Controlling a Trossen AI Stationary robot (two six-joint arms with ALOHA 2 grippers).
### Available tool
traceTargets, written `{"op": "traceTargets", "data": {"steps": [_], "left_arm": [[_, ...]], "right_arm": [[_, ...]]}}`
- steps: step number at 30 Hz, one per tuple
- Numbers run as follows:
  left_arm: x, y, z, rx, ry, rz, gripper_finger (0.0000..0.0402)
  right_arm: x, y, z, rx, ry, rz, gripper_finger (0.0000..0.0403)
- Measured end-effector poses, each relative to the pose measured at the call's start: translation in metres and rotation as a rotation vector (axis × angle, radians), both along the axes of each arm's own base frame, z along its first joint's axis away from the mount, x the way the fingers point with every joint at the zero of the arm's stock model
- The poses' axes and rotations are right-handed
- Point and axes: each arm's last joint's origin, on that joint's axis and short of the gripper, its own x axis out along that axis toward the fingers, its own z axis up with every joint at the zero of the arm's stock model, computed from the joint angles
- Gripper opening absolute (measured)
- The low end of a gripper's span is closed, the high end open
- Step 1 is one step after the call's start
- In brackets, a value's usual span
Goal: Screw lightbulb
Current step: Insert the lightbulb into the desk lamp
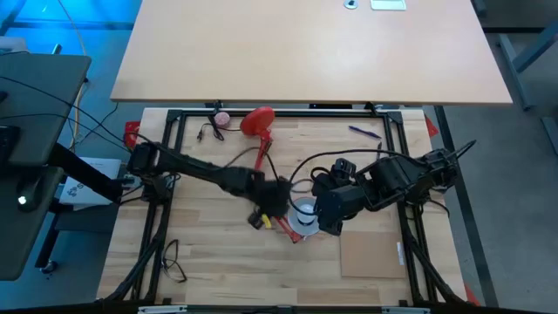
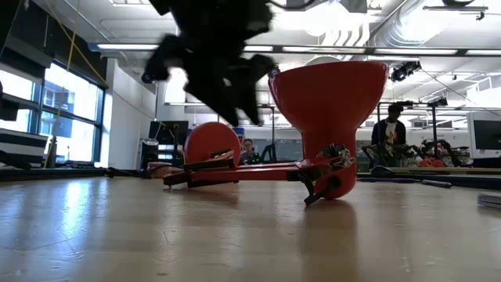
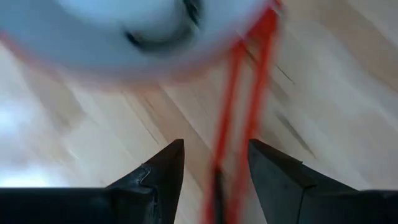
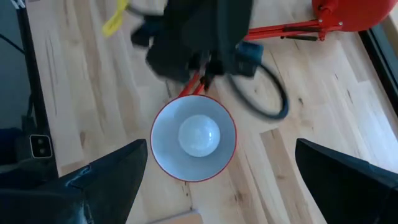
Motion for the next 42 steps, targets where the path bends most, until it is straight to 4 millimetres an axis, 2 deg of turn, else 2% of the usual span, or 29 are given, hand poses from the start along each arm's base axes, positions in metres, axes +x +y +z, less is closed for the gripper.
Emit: {"op": "traceTargets", "data": {"steps": [4, 10, 16, 20, 27, 33, 42], "left_arm": [[0.011, -0.013, -0.018, 0.082, -0.035, 0.014, 0.0168], [0.0, -0.02, -0.038, 0.077, 0.15, -0.004, 0.0168], [0.005, -0.019, -0.036, 0.044, 0.099, -0.001, 0.0168], [0.013, -0.015, -0.046, 0.031, 0.083, -0.001, 0.0167], [0.011, -0.02, -0.057, 0.074, 0.136, -0.067, 0.0167], [0.006, -0.021, -0.048, 0.069, 0.137, -0.055, 0.0167], [0.001, -0.021, -0.052, 0.07, 0.204, -0.094, 0.0168]], "right_arm": [[-0.001, 0.003, 0.0, 0.022, -0.001, -0.012, 0.0399], [-0.002, 0.004, 0.0, 0.047, 0.01, -0.001, 0.0399], [-0.001, 0.004, 0.0, 0.042, 0.009, -0.001, 0.0399], [-0.001, 0.004, 0.0, 0.042, 0.009, -0.001, 0.0399], [-0.001, 0.003, 0.0, 0.031, 0.011, 0.012, 0.0399], [-0.001, 0.001, 0.0, -0.012, -0.005, 0.001, 0.0399], [0.0, 0.0, 0.001, -0.051, -0.019, -0.011, 0.0399]]}}
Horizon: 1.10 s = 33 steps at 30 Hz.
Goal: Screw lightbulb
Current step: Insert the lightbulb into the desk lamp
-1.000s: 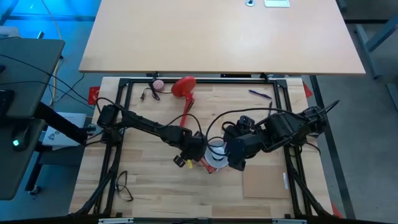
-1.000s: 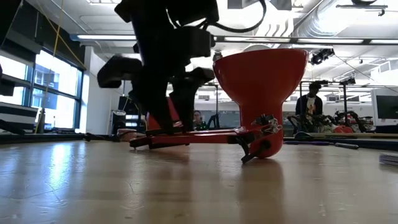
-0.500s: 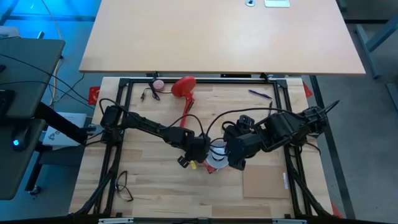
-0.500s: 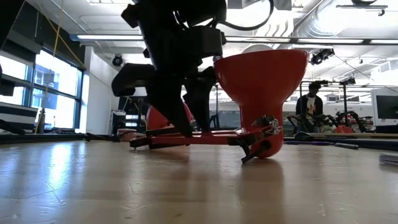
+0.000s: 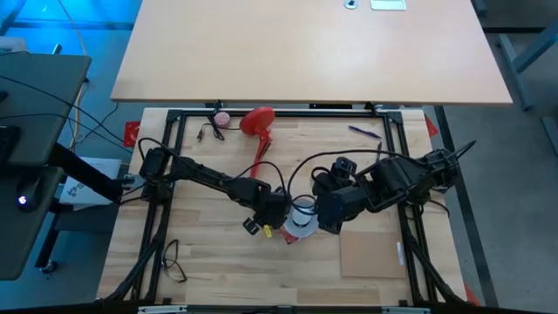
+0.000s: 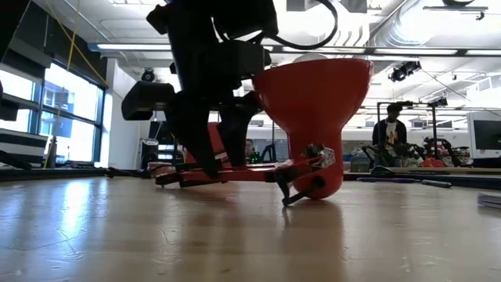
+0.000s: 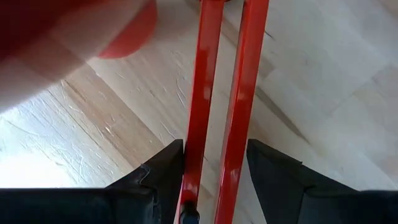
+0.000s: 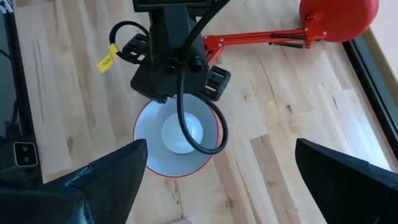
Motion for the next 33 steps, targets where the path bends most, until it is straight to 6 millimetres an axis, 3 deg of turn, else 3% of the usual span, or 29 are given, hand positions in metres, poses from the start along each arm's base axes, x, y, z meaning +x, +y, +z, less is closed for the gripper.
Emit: {"op": "traceTargets", "data": {"steps": [9, 14, 17, 24, 33], "left_arm": [[0.012, -0.003, -0.02, -0.011, -0.035, 0.024, 0.0166], [0.011, -0.009, -0.02, 0.037, -0.046, 0.005, 0.0113], [0.009, -0.01, -0.014, 0.042, -0.059, 0.025, 0.0109], [-0.002, -0.003, 0.016, 0.021, -0.081, 0.113, 0.0086], [-0.032, 0.005, 0.094, -0.036, -0.242, 0.239, 0.0072]], "right_arm": [[0.001, -0.001, 0.0, 0.003, 0.0, -0.006, 0.0399], [-0.001, -0.002, 0.005, -0.002, -0.032, -0.032, 0.0399], [-0.003, -0.005, 0.015, -0.017, -0.089, -0.062, 0.0399], [-0.017, -0.012, 0.043, -0.062, -0.252, -0.11, 0.0399], [-0.051, -0.031, 0.076, -0.119, -0.443, -0.2, 0.0399]]}}
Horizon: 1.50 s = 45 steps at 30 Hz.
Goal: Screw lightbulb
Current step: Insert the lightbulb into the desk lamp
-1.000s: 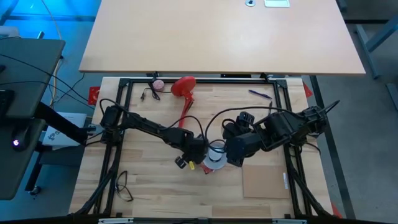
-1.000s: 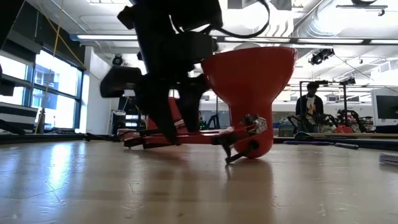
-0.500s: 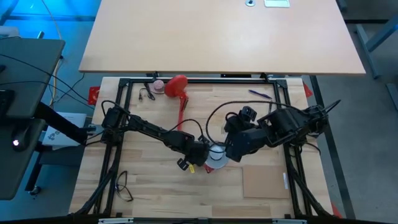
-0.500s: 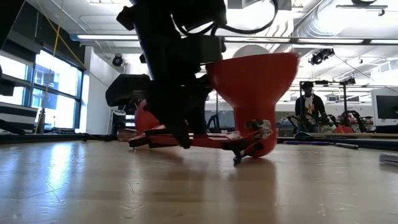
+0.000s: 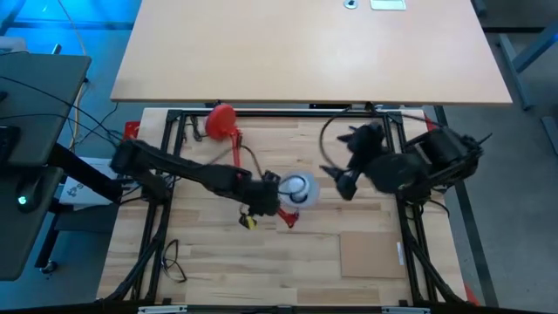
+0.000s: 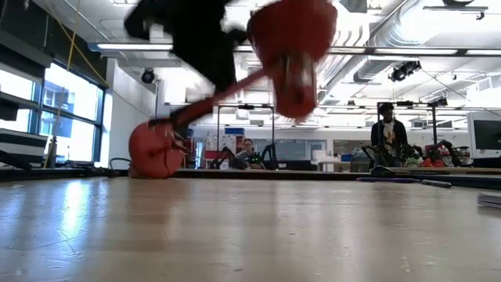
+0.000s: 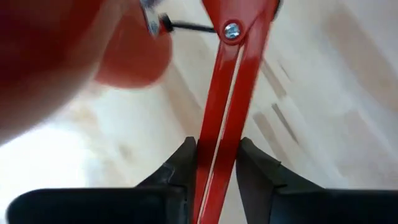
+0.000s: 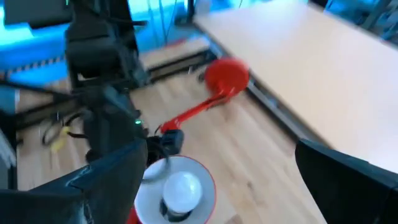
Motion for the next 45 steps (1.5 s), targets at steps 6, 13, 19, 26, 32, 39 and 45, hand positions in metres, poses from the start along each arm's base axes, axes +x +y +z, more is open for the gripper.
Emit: {"op": "traceTargets", "data": {"steps": [6, 13, 19, 26, 32, 39, 45], "left_arm": [[-0.033, 0.007, 0.073, -0.086, -0.297, 0.123, 0.0003], [-0.065, 0.027, 0.126, -0.106, -0.57, 0.286, 0.0004], [-0.061, 0.038, 0.117, -0.045, -0.502, 0.295, 0.0], [-0.028, 0.081, 0.07, -0.168, -0.284, 0.426, 0.0046], [-0.028, 0.125, 0.031, -0.245, 0.071, 0.493, 0.0122], [-0.022, 0.136, 0.008, -0.099, 0.195, 0.257, 0.0198], [-0.017, 0.138, -0.02, 0.054, 0.391, 0.181, 0.0217]], "right_arm": [[-0.024, -0.014, 0.029, -0.074, -0.166, -0.025, 0.0399], [-0.036, -0.026, 0.045, -0.133, -0.243, -0.043, 0.0399], [-0.038, -0.027, 0.045, -0.135, -0.235, -0.038, 0.0399], [-0.038, -0.026, 0.044, -0.103, -0.239, -0.031, 0.0399], [-0.038, -0.026, 0.044, -0.099, -0.235, -0.032, 0.0399], [-0.035, -0.025, 0.038, -0.111, -0.195, -0.022, 0.0399], [-0.031, -0.023, 0.031, -0.135, -0.131, -0.009, 0.0399]]}}
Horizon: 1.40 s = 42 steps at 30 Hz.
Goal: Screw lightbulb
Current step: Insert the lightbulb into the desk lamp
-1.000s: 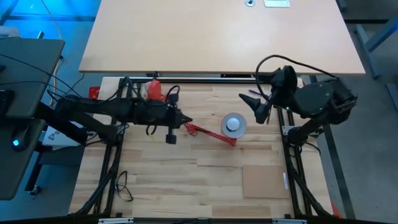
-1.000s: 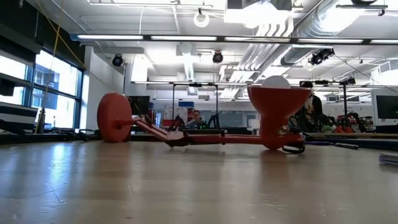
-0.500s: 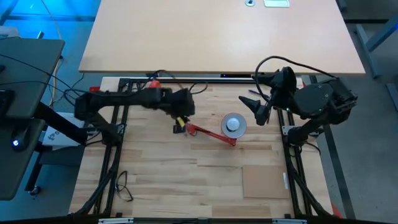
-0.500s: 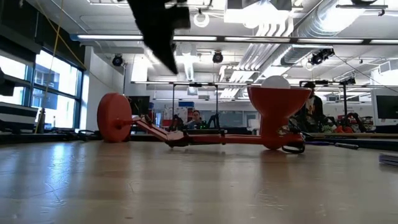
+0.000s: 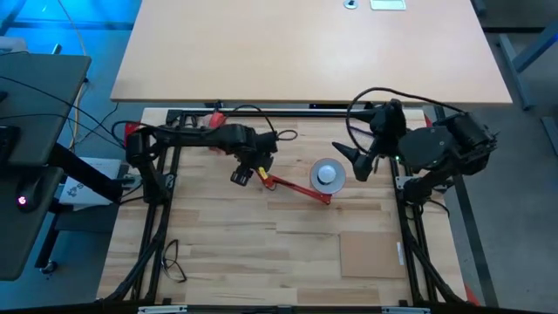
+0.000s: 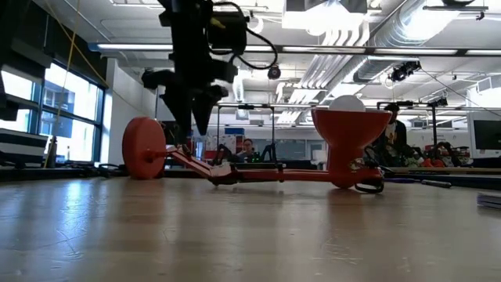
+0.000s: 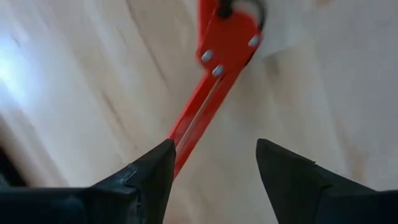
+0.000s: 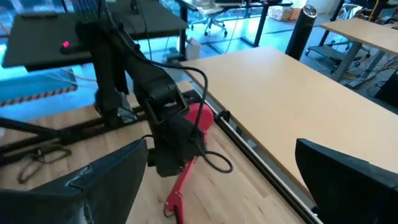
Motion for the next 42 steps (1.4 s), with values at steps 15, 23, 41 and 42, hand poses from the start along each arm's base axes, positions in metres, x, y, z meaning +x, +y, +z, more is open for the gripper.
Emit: {"op": "traceTargets", "data": {"steps": [15, 23, 41, 42], "left_arm": [[0.006, 0.027, -0.048, 0.132, 0.25, -0.098, 0.0218], [0.017, 0.034, -0.063, 0.303, 0.28, -0.141, 0.0218], [0.025, 0.042, -0.048, 0.406, 0.165, -0.199, 0.0218], [0.023, 0.043, -0.05, 0.382, 0.167, -0.204, 0.0218]], "right_arm": [[0.01, -0.004, -0.012, -0.013, 0.1, -0.02, 0.0399], [0.011, -0.006, -0.012, 0.002, 0.093, -0.031, 0.0399], [0.011, -0.006, -0.012, 0.031, 0.084, -0.028, 0.0399], [0.011, -0.006, -0.012, 0.032, 0.083, -0.028, 0.0399]]}}
